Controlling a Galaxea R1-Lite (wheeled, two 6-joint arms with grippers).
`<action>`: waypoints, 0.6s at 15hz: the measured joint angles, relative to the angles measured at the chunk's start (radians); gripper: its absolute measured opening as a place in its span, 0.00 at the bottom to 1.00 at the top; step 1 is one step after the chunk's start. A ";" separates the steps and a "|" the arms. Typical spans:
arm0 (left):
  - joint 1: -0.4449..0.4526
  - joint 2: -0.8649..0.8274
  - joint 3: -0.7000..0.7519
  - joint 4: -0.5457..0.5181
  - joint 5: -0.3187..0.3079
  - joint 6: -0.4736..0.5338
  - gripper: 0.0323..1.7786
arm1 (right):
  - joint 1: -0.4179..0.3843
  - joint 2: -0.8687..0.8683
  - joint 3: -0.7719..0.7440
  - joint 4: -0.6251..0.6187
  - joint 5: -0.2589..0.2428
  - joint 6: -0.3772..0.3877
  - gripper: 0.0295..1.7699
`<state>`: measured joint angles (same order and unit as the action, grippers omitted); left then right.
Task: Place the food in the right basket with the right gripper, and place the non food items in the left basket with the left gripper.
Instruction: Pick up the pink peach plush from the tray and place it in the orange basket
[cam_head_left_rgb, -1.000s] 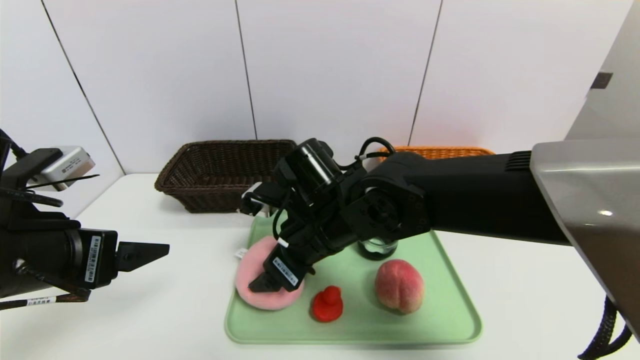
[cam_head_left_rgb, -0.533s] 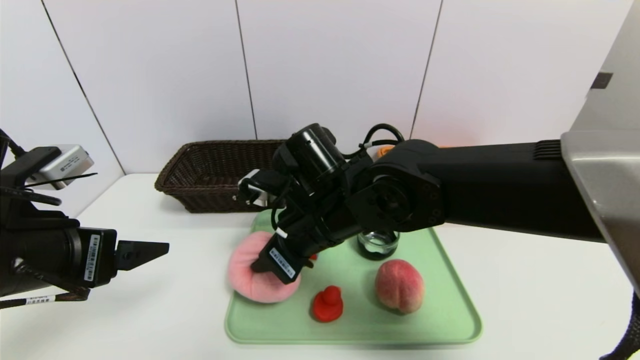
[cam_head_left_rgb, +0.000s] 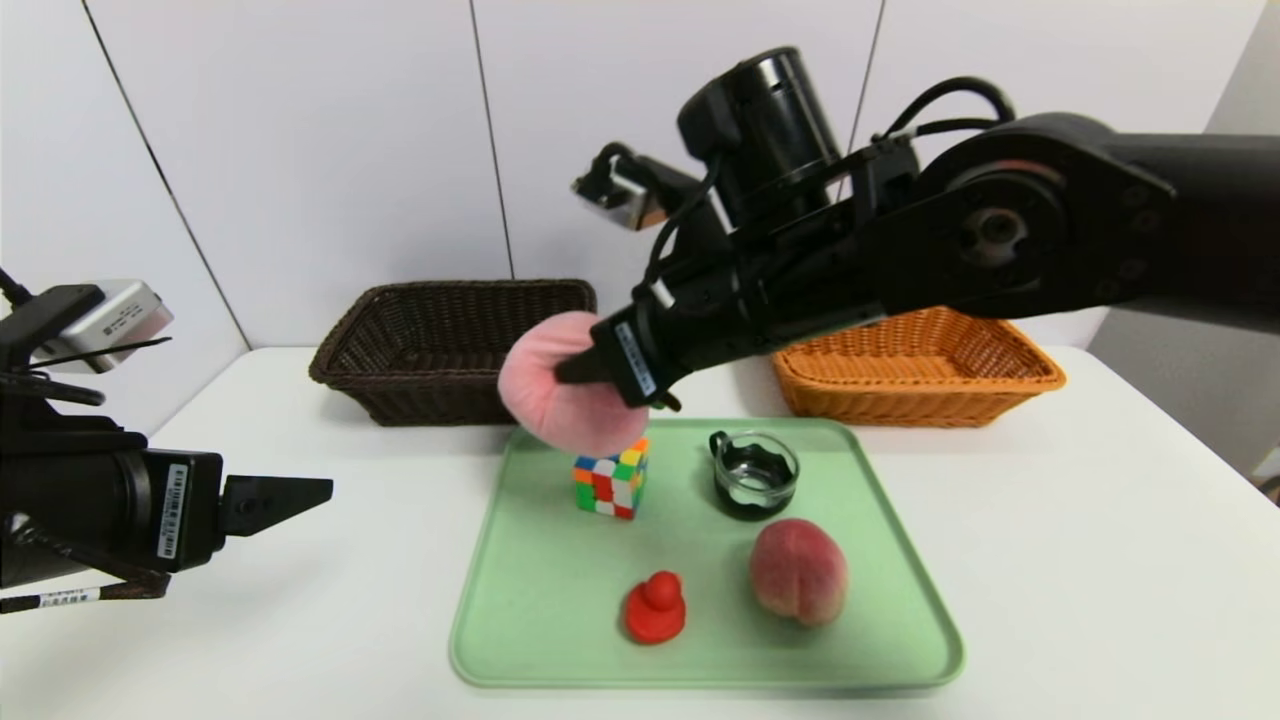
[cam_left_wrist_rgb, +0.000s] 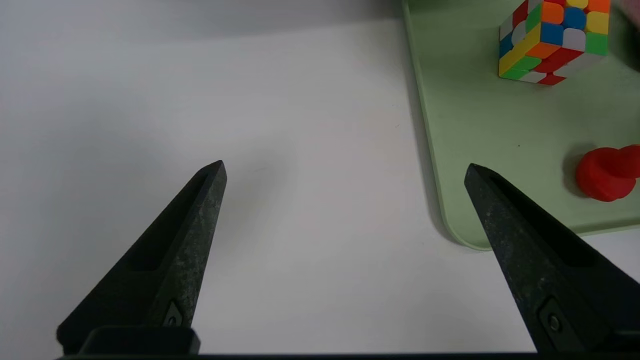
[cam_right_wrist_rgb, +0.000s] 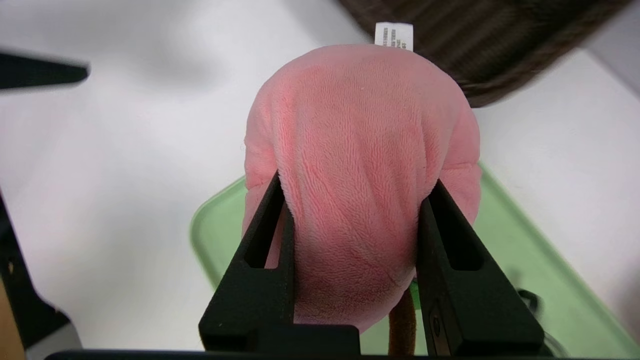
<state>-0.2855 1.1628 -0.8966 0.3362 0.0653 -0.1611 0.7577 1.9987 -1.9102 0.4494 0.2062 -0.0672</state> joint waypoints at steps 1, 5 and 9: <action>0.000 -0.001 0.000 -0.001 0.000 0.000 0.95 | -0.037 -0.014 -0.013 -0.002 -0.021 0.029 0.36; 0.000 -0.007 -0.004 -0.003 0.000 0.000 0.95 | -0.225 -0.043 -0.033 -0.019 -0.061 0.059 0.36; 0.000 -0.012 -0.010 0.003 -0.001 0.000 0.95 | -0.405 -0.037 -0.035 -0.039 -0.065 0.054 0.36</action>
<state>-0.2855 1.1506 -0.9064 0.3389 0.0643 -0.1606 0.3530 1.9613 -1.9453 0.4102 0.1413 -0.0134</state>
